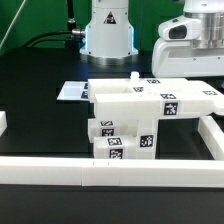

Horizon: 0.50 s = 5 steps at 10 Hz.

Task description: Assemble chair

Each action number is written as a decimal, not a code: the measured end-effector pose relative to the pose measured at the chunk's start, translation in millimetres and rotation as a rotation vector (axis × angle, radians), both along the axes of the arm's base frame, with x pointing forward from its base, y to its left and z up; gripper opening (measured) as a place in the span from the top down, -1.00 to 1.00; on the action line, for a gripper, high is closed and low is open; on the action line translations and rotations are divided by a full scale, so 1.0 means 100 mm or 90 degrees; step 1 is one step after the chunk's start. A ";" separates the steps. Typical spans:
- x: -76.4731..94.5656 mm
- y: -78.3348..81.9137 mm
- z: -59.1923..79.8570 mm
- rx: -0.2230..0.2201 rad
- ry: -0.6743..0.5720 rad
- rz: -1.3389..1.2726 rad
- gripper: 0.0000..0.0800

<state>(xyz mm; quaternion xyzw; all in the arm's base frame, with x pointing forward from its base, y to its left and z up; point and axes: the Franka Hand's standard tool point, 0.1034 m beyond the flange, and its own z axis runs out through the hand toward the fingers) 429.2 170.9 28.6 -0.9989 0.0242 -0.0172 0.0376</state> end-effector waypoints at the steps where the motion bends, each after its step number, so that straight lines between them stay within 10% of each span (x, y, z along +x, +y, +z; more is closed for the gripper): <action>1: 0.01 0.00 0.00 0.000 -0.004 0.000 -0.62; 5: 0.06 -0.06 0.00 -0.003 -0.031 0.003 -0.62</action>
Offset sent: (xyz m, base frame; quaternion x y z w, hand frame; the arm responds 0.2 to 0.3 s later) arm -0.0044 -0.0115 -0.0149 -0.0060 0.0110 -0.0139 0.9998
